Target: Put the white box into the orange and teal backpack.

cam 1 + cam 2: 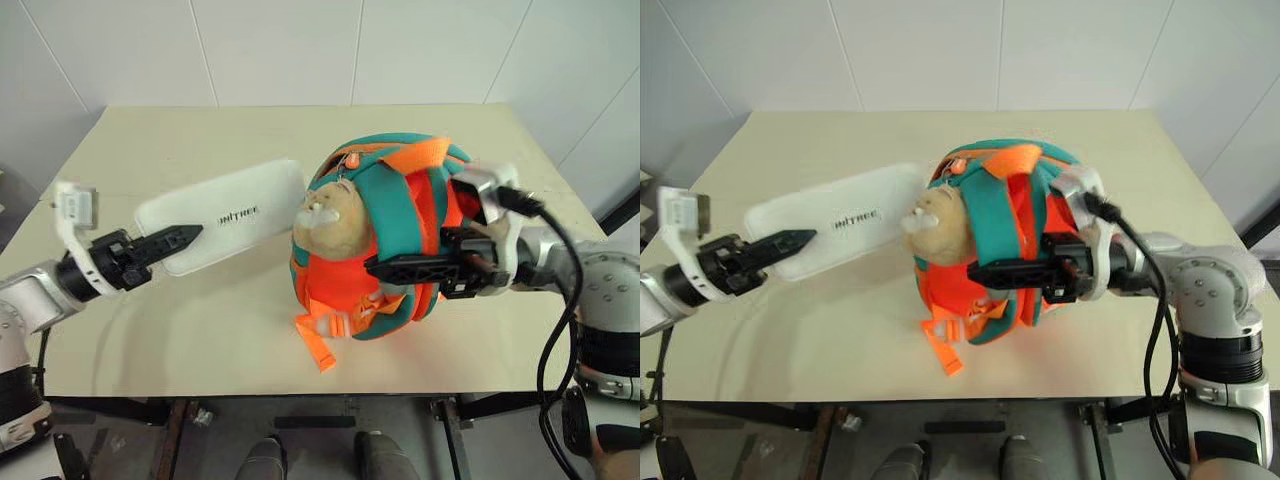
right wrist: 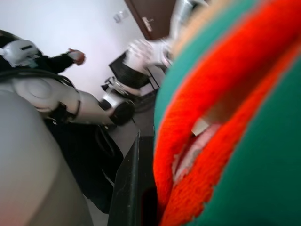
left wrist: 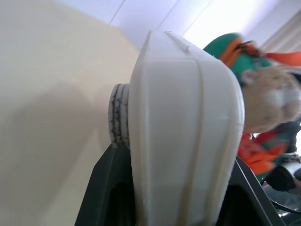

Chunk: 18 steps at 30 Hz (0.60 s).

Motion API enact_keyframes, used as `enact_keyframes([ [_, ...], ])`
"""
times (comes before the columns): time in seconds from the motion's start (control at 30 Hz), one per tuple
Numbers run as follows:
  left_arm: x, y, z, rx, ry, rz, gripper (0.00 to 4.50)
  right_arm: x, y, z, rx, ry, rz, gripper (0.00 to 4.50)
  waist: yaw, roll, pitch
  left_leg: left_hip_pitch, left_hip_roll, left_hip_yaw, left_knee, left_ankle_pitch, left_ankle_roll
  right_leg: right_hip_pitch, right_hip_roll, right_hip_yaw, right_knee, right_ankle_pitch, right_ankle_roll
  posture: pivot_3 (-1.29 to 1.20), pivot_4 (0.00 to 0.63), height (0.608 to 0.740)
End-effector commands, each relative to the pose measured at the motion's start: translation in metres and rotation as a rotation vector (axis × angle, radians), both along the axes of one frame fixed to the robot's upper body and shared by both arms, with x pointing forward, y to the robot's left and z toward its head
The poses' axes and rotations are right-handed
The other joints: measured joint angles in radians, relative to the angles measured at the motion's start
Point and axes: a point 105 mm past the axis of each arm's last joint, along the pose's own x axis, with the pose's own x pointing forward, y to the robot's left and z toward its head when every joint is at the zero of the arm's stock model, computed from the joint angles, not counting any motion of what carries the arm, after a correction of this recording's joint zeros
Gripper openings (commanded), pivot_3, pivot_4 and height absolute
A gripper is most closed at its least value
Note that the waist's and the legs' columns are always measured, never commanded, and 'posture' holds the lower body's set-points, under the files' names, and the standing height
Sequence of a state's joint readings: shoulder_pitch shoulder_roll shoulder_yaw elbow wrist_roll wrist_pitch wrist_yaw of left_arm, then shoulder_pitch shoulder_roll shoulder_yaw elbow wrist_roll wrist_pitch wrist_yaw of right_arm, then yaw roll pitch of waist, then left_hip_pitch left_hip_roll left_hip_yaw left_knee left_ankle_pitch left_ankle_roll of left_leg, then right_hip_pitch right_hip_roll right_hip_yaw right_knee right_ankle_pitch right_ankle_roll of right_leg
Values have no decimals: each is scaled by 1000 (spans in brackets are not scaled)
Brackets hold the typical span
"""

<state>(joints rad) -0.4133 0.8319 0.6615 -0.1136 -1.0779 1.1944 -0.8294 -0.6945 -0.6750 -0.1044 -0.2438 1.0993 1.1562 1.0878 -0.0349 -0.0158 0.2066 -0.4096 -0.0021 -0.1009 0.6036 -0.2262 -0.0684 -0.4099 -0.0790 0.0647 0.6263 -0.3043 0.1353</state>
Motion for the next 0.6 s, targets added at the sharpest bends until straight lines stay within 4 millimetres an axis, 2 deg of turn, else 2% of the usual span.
enact_keyframes([
  [0.03,-23,10,20,24,-113,1,1253,1,-2,2,6,-45,-9,48,-2,0,0,0,0,0,0,0,0,0,0,0,0,0,0,0,150,740],
  [0.2,-39,12,27,38,-145,-4,1253,7,-4,-4,1,-31,-26,48,4,-1,0,1,0,0,1,0,0,1,0,0,0,0,-1,0,150,740],
  [0.33,-48,1,25,74,-150,-51,1253,13,-5,-9,-7,-22,-38,48,7,-3,0,1,0,0,2,0,0,2,0,0,0,0,-1,0,150,740],
  [0.6,-24,-2,13,113,-166,-47,1253,11,-4,-9,-15,-24,-6,48,7,-3,0,2,0,1,1,0,0,2,0,0,0,0,-2,0,150,740],
])
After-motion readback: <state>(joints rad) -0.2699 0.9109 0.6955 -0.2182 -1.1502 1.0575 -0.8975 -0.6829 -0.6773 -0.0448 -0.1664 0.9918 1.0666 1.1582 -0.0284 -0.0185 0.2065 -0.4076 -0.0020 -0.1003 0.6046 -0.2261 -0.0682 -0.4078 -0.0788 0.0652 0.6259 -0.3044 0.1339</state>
